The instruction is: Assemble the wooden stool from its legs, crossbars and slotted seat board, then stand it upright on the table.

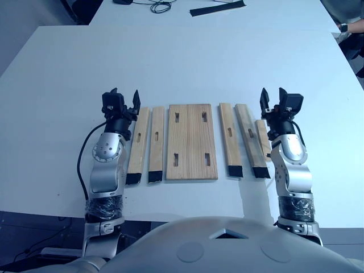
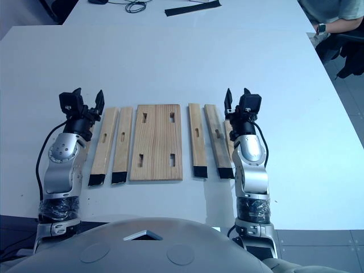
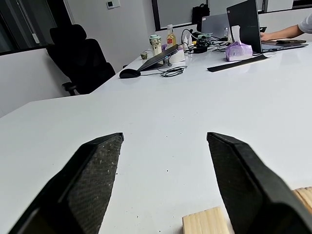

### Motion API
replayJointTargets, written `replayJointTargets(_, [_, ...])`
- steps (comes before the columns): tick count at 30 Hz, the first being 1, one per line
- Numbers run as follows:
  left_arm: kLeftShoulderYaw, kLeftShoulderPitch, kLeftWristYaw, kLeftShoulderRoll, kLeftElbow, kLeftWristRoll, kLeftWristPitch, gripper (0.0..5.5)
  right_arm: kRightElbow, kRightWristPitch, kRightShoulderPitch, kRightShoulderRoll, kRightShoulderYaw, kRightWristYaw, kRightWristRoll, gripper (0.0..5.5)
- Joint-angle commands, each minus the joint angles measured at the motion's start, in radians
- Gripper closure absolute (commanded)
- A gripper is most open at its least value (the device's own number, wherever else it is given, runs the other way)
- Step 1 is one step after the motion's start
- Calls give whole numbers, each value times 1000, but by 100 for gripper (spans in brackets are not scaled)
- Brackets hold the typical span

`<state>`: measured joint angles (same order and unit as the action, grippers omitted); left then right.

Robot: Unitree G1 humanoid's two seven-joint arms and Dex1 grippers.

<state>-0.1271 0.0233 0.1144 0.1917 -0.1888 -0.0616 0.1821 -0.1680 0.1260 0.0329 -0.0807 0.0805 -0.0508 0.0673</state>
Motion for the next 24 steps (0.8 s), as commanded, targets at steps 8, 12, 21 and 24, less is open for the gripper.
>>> replayJointTargets(8, [-36,111,103,116,-259,-86,341,230,-47,3,33,0,18,22,-5,298])
replayJointTargets(12, [-218,211,286,401,-509,-238,794,230,-141,2,161,31,34,71,-16,298])
replayJointTargets(21, [-239,195,451,698,-508,-313,996,230,-224,-25,305,124,-7,170,-59,298])
replayJointTargets(24, [-242,201,427,678,-521,-314,1023,230,-227,-21,313,108,19,163,-50,298])
